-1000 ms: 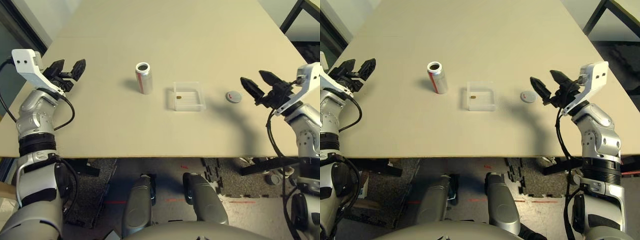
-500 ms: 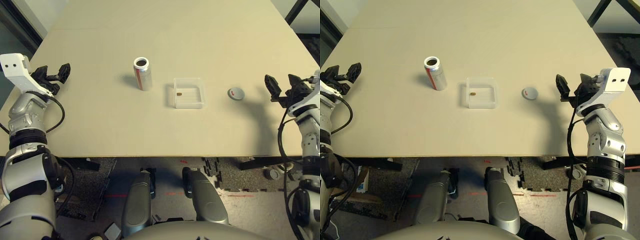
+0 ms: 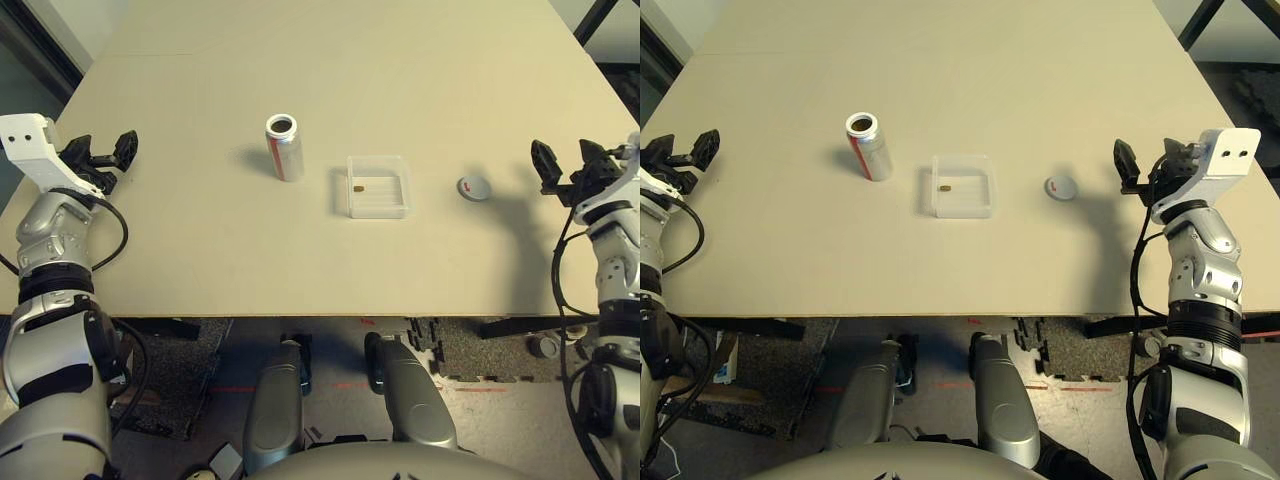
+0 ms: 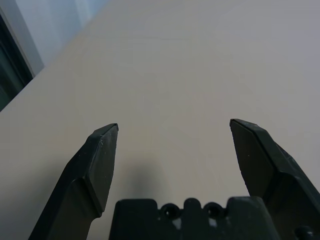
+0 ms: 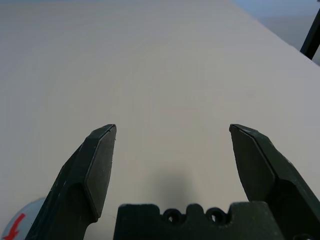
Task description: Pour the medicine from the bottle into the box.
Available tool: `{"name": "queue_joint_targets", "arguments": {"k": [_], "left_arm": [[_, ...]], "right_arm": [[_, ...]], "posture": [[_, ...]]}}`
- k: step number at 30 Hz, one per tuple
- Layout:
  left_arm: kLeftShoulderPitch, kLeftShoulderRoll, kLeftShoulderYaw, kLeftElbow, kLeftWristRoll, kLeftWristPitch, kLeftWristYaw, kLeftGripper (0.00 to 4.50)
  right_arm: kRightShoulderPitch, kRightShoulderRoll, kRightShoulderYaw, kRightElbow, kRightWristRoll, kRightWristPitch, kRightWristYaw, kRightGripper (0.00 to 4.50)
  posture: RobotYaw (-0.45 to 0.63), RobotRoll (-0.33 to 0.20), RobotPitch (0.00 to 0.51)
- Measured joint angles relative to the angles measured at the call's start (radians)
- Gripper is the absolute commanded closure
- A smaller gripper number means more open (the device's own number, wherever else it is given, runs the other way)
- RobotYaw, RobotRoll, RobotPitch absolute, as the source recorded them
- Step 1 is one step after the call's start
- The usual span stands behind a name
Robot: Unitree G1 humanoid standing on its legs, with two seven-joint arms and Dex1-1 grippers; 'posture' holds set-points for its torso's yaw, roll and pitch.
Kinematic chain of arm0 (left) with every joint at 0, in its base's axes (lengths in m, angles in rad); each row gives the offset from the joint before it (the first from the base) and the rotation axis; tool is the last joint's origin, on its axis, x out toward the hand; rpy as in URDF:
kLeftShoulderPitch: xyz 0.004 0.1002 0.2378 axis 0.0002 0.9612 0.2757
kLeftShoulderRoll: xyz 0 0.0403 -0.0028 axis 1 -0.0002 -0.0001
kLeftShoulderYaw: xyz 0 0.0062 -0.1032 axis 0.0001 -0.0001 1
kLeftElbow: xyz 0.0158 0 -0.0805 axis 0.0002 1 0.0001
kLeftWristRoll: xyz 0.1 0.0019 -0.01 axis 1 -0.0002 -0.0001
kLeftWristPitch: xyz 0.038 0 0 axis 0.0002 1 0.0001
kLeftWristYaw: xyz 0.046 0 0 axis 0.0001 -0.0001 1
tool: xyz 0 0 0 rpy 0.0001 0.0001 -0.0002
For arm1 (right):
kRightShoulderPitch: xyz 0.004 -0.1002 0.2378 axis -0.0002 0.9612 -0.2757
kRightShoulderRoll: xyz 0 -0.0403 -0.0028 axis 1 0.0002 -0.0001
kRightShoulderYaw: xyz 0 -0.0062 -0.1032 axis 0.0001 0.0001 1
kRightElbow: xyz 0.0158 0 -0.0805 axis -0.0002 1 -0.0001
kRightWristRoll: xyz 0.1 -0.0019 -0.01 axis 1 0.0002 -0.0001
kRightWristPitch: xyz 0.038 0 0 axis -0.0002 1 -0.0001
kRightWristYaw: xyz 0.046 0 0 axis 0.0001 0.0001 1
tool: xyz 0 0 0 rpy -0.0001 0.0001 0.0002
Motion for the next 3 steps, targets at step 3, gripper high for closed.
{"name": "queue_joint_targets", "arguments": {"k": [3], "left_arm": [[0.004,0.000,0.001,-0.001,0.000,-0.007,0.000,0.02]], "right_arm": [[-0.021,0.000,0.007,0.022,-0.001,-0.015,0.007,0.00]], "posture": [[-0.02,0.000,0.232]]}}
